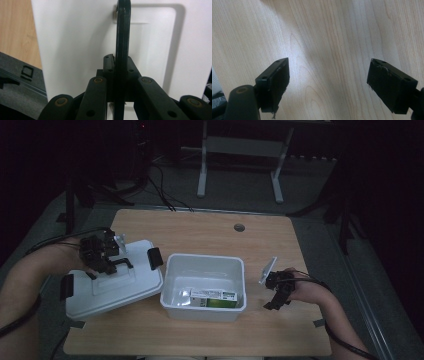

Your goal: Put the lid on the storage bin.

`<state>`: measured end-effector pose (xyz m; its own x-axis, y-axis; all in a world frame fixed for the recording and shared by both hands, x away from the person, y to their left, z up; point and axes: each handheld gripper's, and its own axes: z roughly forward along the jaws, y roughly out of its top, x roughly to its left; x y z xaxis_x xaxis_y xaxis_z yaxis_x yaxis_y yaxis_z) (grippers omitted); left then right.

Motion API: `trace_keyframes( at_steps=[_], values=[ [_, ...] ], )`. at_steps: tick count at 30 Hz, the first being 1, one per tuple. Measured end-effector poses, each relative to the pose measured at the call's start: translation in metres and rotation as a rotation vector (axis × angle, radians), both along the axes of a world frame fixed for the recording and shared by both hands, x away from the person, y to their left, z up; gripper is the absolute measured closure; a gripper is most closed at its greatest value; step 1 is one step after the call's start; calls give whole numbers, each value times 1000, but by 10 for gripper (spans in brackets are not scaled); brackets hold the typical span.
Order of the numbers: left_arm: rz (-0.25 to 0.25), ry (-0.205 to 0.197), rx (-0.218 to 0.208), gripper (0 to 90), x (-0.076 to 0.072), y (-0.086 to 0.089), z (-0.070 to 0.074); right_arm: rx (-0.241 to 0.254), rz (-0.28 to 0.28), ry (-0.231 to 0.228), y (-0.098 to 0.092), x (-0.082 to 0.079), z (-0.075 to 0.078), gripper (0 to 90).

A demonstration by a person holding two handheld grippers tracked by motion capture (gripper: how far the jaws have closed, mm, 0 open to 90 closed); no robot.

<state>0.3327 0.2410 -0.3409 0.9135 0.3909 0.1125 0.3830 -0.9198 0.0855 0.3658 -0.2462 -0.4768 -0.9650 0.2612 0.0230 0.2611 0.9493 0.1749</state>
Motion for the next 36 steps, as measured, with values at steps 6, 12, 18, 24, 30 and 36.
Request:
trace_keyframes(
  at_steps=[6,12,18,24,30,36],
  values=[
    [-35,2,0,841,3,-17,4,3,-1,2,0,0,0,179],
    [-62,-4,-9,841,7,-33,9,-1,2,4,0,0,-1,179],
    [-79,-15,-4,841,10,-49,11,-2,-2,3,-1,0,-1,167],
    [-105,-19,-21,841,15,-70,10,-1,1,2,-1,-1,-1,167],
    [-140,-21,-23,841,18,-88,11,1,-2,0,-3,-1,-1,167],
    [-171,-15,-21,841,22,-107,10,6,-3,-2,-4,-2,-1,167]
  ],
)
